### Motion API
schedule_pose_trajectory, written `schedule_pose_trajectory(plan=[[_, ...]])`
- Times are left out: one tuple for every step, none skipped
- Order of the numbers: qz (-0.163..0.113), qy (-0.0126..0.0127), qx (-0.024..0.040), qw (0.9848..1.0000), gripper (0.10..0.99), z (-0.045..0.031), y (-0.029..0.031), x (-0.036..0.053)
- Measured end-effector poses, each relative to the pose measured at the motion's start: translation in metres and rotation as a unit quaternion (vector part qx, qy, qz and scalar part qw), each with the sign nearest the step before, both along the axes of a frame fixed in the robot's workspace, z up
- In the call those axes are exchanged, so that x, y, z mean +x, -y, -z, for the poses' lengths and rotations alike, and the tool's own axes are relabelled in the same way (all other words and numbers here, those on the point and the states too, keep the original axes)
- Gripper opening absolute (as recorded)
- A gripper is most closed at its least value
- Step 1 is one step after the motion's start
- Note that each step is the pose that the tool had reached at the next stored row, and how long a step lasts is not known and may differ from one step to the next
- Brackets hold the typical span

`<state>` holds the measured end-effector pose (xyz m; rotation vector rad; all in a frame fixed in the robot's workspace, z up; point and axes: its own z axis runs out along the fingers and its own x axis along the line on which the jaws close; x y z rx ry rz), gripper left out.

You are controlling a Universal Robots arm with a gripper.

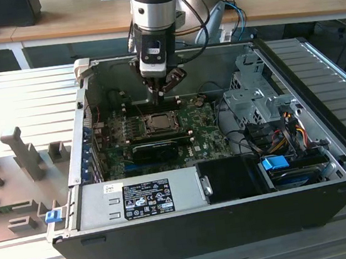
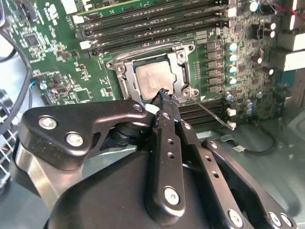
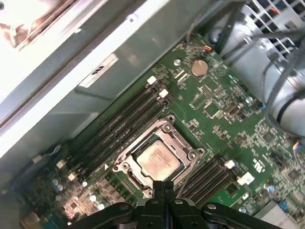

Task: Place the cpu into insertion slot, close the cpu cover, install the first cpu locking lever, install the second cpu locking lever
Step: 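Install the first cpu locking lever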

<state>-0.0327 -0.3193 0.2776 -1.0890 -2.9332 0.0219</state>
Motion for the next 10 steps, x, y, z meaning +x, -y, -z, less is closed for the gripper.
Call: schedule_pose_trajectory(plan=[[-0.01, 0.0, 0.0, 1.0, 0.106, 0.0, 0.0, 0.0], [-0.019, 0.0, 0.0, 0.9998, 0.106, 0.0, 0.0, 0.0], [-0.023, 0.0, 0.0, 0.9997, 0.106, 0.0, 0.0, 0.0], [-0.027, 0.0, 0.0, 0.9996, 0.106, 0.0, 0.0, 0.0], [-0.033, 0.0, 0.0, 0.9995, 0.106, 0.0, 0.0, 0.0], [-0.039, 0.0, 0.0, 0.9992, 0.106, 0.0, 0.0, -0.0001], [-0.043, 0.0, 0.0, 0.9991, 0.106, 0.0, 0.0, -0.0001], [-0.046, 0.0, 0.0, 0.999, 0.106, 0.0, 0.0, -0.0001], [-0.05, 0.0, 0.0, 0.9987, 0.106, 0.0, 0.0, -0.0001], [-0.059, 0.0, 0.0, 0.9983, 0.106, 0.0, 0.0, -0.0001]])
